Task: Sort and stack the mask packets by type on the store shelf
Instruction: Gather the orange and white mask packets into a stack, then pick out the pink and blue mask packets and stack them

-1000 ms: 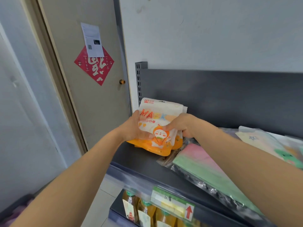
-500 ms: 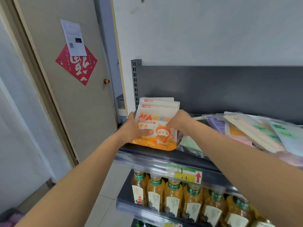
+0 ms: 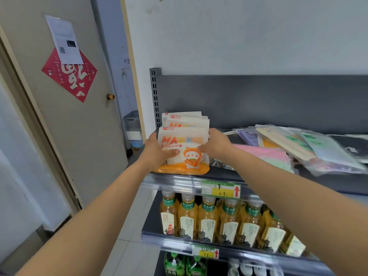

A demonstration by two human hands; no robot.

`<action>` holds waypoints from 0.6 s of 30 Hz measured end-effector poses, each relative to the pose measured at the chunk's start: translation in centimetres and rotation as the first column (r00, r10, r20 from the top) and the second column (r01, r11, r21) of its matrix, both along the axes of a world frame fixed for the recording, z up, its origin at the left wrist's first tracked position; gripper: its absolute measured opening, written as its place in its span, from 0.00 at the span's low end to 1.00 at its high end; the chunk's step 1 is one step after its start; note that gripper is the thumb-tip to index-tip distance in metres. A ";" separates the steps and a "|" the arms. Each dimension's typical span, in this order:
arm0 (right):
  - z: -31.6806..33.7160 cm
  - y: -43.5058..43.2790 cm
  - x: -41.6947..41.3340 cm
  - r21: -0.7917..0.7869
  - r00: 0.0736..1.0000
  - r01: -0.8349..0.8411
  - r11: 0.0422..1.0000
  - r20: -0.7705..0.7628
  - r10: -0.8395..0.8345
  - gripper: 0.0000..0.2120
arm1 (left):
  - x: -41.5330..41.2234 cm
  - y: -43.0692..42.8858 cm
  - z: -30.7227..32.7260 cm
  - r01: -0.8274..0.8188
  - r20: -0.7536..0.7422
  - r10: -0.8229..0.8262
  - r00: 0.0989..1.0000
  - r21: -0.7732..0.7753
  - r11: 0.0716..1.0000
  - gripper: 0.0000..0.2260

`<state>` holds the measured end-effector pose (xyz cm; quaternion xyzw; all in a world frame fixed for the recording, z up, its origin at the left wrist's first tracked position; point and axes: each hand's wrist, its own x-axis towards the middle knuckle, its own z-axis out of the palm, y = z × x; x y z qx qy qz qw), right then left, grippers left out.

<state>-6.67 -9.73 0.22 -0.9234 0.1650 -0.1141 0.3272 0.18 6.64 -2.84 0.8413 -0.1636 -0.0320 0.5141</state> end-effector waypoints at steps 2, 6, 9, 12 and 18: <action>0.1 -0.1 -0.5 -0.003 0.999 -0.003 1.000 0.035 0.004 0.17 | -0.4 -0.1 0.1 -0.068 0.069 0.065 0.995 0.034 0.997 0.33; 0.2 -0.9 -1.7 -0.033 0.997 0.018 0.999 0.076 -0.015 0.16 | -1.8 -1.6 1.2 -0.154 0.274 0.130 0.953 0.067 0.986 0.27; 0.5 -2.5 -3.3 -0.090 0.995 0.062 0.994 0.089 -0.054 0.16 | -3.1 -4.0 2.2 -0.086 0.353 0.066 0.933 0.041 0.996 0.23; 0.9 -5.5 -5.0 -0.151 0.990 0.123 0.981 0.093 -0.109 0.14 | -4.9 -7.4 3.1 0.040 0.383 -0.041 0.923 0.011 0.999 0.19; 1.4 -13.8 -9.4 -0.160 0.962 0.269 0.950 0.085 -0.258 0.15 | -7.5 -15.7 3.2 0.204 0.321 -0.206 0.925 0.040 0.978 0.15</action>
